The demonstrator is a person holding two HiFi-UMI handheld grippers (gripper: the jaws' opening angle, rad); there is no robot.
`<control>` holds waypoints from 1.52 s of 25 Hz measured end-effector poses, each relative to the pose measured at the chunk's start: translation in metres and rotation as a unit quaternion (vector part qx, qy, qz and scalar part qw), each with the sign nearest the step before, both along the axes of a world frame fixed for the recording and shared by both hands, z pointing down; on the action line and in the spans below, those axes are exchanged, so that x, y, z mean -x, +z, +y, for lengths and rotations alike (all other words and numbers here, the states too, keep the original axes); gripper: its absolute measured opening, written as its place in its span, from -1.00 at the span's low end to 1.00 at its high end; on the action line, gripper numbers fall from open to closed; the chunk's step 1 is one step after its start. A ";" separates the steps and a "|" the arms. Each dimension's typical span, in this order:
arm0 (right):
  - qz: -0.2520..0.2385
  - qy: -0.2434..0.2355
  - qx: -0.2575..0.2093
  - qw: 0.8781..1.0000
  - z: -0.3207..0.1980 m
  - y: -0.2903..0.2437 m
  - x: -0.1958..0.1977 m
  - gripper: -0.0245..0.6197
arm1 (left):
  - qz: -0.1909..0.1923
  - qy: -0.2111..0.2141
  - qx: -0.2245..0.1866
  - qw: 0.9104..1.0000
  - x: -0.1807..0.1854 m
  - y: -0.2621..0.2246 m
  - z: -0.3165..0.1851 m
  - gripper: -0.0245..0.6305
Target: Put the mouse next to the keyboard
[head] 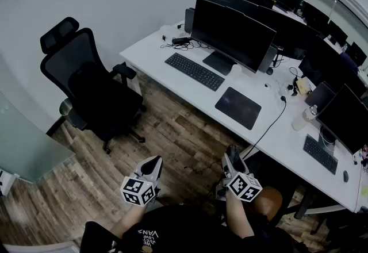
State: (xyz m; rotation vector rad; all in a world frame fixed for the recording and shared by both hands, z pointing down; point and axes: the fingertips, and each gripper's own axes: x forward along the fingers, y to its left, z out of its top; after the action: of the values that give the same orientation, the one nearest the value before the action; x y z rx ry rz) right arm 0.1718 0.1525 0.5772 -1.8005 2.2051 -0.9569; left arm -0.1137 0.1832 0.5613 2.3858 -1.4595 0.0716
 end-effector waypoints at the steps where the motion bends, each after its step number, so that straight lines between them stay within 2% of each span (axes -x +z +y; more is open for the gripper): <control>1: -0.001 -0.003 -0.001 1.000 -0.001 -0.001 0.001 -0.03 | 0.001 0.000 0.000 1.000 -0.001 0.000 0.000 -0.92; 9: -0.018 0.004 -0.005 1.000 -0.005 -0.001 0.001 -0.03 | -0.003 -0.001 -0.002 1.000 -0.002 -0.001 -0.004 -0.92; 18: 0.006 0.004 -0.001 1.000 -0.016 -0.006 0.015 -0.03 | 0.002 0.014 -0.001 1.000 0.003 0.000 -0.023 -0.92; 22: 0.011 0.026 0.003 1.000 -0.028 -0.005 0.021 -0.03 | 0.005 0.034 0.003 0.999 0.011 0.002 -0.046 -0.92; 31: 0.022 0.078 0.005 0.997 -0.067 -0.014 0.050 -0.03 | 0.014 0.066 0.005 0.998 0.054 -0.004 -0.110 -0.92; 38: 0.028 0.124 -0.002 0.992 -0.088 -0.022 0.079 -0.03 | 0.016 0.114 -0.003 0.993 0.080 -0.011 -0.154 -0.92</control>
State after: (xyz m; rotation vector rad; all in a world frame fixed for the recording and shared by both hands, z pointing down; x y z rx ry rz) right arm 0.0926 0.0649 0.5556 -2.0618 1.9499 -0.8591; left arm -0.1934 0.0293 0.5503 2.5362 -1.1701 0.0851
